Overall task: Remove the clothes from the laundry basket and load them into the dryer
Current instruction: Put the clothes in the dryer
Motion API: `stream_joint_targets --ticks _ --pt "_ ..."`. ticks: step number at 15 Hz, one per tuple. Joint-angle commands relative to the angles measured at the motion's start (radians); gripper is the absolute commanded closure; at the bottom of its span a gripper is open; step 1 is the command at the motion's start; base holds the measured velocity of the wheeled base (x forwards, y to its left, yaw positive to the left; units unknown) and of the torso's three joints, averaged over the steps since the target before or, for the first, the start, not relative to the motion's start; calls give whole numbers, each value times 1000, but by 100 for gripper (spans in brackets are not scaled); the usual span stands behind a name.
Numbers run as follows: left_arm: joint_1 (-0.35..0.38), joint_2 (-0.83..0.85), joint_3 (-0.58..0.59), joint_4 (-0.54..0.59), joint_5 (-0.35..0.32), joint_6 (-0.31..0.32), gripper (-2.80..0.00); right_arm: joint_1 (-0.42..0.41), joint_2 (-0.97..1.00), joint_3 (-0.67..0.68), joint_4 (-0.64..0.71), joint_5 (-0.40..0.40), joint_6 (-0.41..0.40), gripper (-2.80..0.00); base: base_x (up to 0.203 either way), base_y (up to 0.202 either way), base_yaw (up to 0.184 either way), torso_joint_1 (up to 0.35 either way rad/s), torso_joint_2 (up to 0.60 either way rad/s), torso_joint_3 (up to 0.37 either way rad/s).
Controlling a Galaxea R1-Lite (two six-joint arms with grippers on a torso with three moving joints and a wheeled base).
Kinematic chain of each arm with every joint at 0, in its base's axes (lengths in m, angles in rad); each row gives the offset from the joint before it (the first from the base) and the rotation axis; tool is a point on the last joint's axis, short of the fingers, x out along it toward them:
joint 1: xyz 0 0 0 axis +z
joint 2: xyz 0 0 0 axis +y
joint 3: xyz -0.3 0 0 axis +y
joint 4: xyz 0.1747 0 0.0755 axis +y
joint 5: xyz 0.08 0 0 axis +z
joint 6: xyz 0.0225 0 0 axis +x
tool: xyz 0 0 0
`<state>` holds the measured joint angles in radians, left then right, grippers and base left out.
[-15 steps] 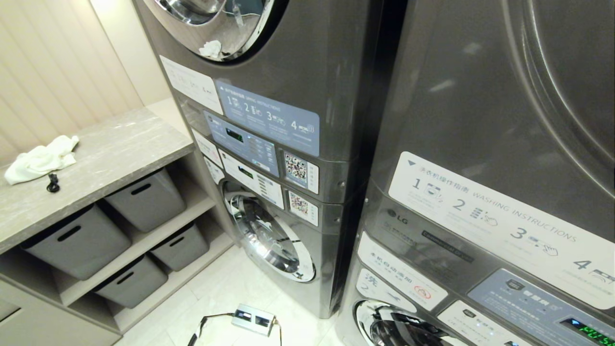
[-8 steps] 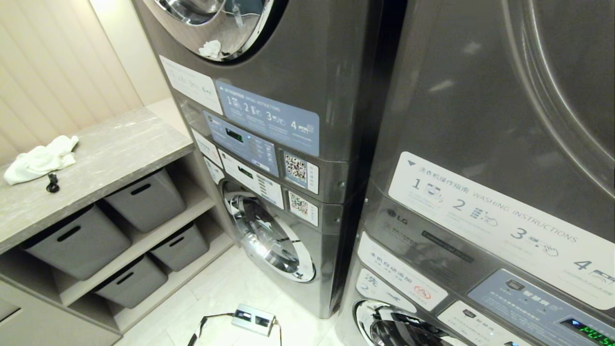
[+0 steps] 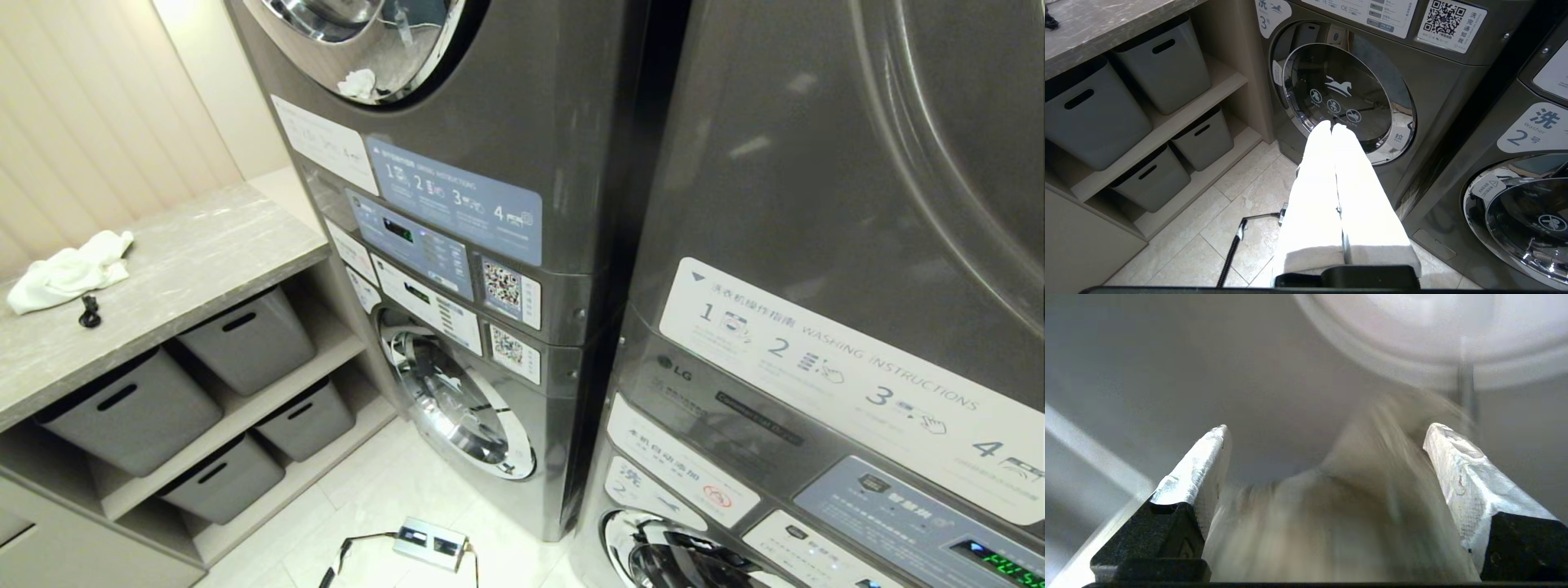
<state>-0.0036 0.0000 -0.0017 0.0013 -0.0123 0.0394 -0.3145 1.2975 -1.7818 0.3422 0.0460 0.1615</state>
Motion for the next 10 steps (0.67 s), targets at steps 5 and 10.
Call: stream_joint_targets --ticks 5,10 --pt "1 0 0 0 1 1 0 1 -159 14 125 7 2 -280 0 0 0 0 0 0" --pt "1 0 2 0 1 1 0 2 -376 165 129 83 0 -280 0 0 0 0 0 0"
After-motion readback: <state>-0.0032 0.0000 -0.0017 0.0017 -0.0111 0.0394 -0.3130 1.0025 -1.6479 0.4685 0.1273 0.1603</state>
